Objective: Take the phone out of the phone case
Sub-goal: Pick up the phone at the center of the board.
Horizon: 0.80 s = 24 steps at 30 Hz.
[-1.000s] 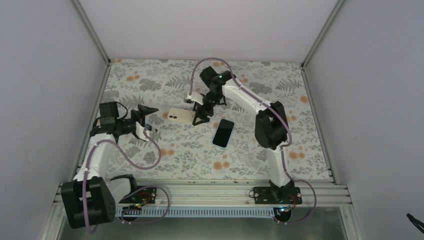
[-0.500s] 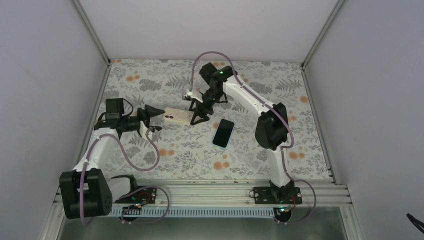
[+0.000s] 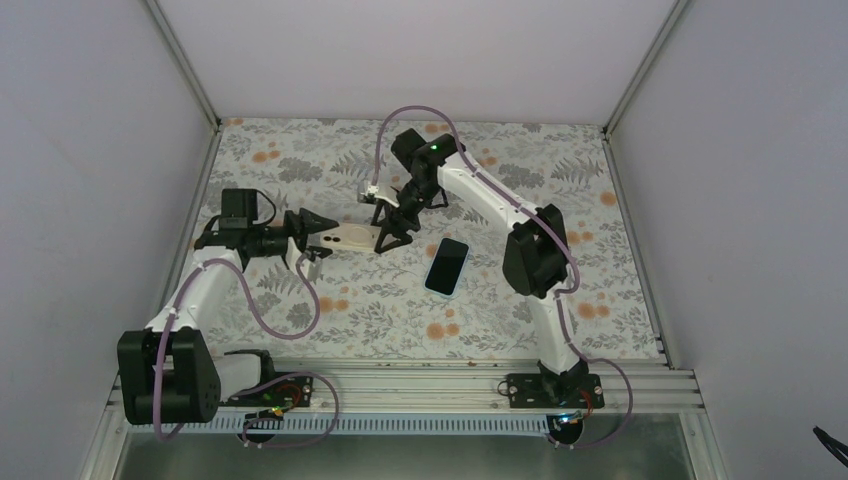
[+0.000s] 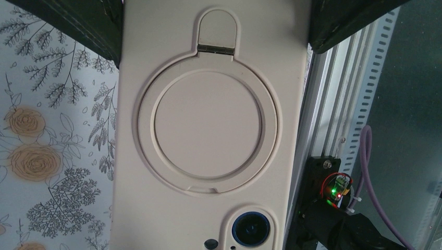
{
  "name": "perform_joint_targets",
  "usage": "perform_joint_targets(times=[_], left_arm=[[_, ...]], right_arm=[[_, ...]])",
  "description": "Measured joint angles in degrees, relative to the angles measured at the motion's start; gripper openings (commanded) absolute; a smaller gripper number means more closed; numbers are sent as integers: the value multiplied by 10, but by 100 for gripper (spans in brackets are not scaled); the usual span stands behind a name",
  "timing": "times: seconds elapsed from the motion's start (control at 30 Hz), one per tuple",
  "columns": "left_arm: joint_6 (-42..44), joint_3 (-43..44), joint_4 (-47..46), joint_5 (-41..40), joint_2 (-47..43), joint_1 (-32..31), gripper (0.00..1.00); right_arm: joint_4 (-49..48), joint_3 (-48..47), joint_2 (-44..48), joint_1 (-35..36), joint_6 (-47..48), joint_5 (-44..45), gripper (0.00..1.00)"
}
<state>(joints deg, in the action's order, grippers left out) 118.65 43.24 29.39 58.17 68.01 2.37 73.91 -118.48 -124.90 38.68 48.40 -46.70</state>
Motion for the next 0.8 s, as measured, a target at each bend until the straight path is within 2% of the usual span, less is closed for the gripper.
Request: perform_joint_targets(times=[0.17, 0.3, 0.53, 0.63, 0.8], left_arm=[[3, 2, 14, -1, 3, -13, 60], [5, 2, 23, 0, 4, -19, 49], [4, 14, 42, -4, 4, -22, 16], [5, 24, 37, 7, 4, -23, 10], [5, 31, 35, 10, 3, -27, 6]], right_arm=[[0, -4, -3, 3, 0, -11, 52], [0, -4, -3, 5, 0, -20, 51], [3, -4, -3, 11, 0, -22, 50], [10, -4, -4, 11, -4, -23, 50], [14, -2, -5, 11, -5, -34, 51]])
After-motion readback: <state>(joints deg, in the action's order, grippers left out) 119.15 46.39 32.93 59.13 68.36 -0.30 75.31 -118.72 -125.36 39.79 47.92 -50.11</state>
